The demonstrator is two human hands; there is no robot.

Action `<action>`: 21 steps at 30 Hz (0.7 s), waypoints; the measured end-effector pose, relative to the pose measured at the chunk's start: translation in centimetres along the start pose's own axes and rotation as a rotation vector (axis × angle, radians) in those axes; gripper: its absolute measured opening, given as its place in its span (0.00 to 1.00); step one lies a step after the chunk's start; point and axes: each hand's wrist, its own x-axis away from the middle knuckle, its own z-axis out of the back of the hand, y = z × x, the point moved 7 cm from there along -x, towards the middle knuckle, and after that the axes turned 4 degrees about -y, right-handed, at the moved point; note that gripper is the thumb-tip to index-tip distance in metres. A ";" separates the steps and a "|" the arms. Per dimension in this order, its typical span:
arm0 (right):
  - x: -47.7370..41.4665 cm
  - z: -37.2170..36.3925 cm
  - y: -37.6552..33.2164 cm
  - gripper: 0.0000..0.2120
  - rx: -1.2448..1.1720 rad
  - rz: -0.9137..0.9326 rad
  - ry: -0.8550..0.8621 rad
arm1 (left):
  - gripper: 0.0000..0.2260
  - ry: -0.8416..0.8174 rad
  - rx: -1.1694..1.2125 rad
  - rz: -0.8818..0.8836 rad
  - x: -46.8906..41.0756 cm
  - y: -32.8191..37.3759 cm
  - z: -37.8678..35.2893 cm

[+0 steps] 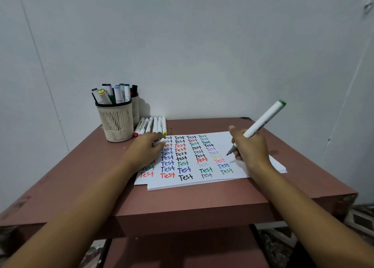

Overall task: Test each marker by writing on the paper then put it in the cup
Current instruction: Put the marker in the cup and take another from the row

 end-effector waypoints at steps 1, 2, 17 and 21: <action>-0.3 -0.3 -0.5 0.17 -0.038 -0.004 -0.020 | 0.15 0.009 0.001 -0.011 -0.1 0.1 0.0; -0.6 -0.8 -0.9 0.18 -0.072 -0.010 -0.046 | 0.15 0.016 0.008 -0.024 -0.1 0.2 -0.1; -3.0 -9.9 -0.1 0.09 -0.366 -0.111 -0.450 | 0.09 0.040 0.180 -0.073 -0.6 1.0 -0.2; -3.0 -10.7 0.0 0.09 -0.374 -0.075 -0.532 | 0.10 0.050 0.194 -0.089 -0.7 1.3 0.0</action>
